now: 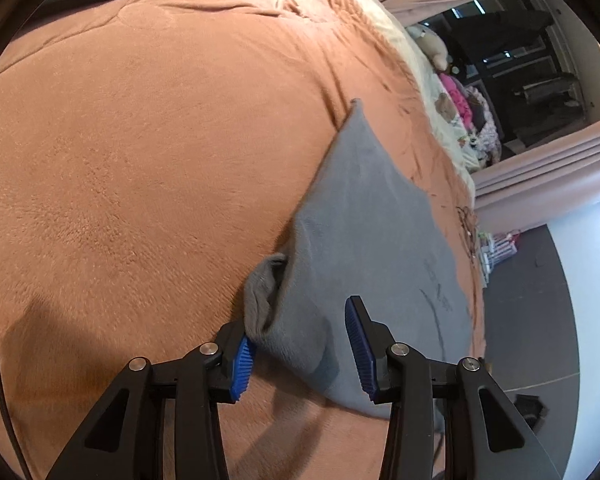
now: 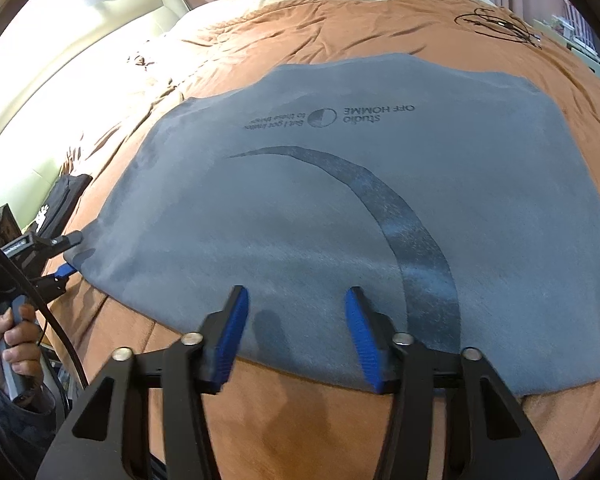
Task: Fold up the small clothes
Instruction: 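Close the left tool on the shirt's side edge and lift it, then fold the gripped side over the shirt body with the left tool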
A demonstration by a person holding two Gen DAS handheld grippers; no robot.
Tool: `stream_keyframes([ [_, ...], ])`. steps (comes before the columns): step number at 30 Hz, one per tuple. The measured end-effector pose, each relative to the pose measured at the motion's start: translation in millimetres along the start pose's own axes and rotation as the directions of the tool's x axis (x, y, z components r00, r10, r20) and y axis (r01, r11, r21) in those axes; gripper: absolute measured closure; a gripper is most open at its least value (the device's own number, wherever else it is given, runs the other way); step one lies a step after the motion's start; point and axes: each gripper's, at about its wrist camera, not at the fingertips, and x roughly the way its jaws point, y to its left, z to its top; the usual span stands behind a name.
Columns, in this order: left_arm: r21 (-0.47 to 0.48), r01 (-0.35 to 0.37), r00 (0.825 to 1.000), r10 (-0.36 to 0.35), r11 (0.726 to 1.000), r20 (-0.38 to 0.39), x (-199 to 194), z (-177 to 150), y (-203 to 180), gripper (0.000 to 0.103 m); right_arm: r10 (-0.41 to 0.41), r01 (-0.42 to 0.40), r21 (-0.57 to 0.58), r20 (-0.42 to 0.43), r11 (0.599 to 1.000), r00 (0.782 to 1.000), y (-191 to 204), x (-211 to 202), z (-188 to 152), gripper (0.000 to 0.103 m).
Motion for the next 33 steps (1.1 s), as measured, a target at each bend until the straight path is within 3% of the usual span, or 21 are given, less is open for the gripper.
stream_keyframes([
  [3,0.008,-0.032,0.999,0.032,0.999,0.0,3.3,-0.7,0.7,0.074,0.0,0.0,-0.004,0.004,1.0,1.0,3.6,1.4,3.6,0.076],
  [5,0.021,-0.042,0.999,0.042,0.999,-0.002,3.2,-0.7,-0.3,0.088,0.0,0.0,0.001,0.01,1.0,1.0,4.8,2.2,7.6,0.08],
  [7,0.031,-0.033,0.999,0.033,0.999,0.0,0.9,-0.1,-3.7,0.094,0.003,-0.003,0.013,0.019,1.0,1.0,5.6,2.9,10.8,0.085],
  [13,0.073,0.047,0.998,-0.049,0.996,0.026,-22.9,8.4,-30.9,0.097,0.027,-0.027,0.039,0.001,0.999,1.0,3.1,14.5,9.2,0.093],
  [20,0.164,0.14,0.989,-0.146,0.976,0.025,-40.7,21.6,-90.7,0.098,0.04,-0.039,0.031,-0.031,0.999,0.999,6.7,27.0,-7.6,0.096],
  [33,0.283,0.258,0.966,-0.254,0.924,-0.049,-37.8,14.8,-188.5,0.098,0.097,-0.094,0.097,-0.024,0.991,0.995,-7.4,18.9,-17.2,0.098],
])
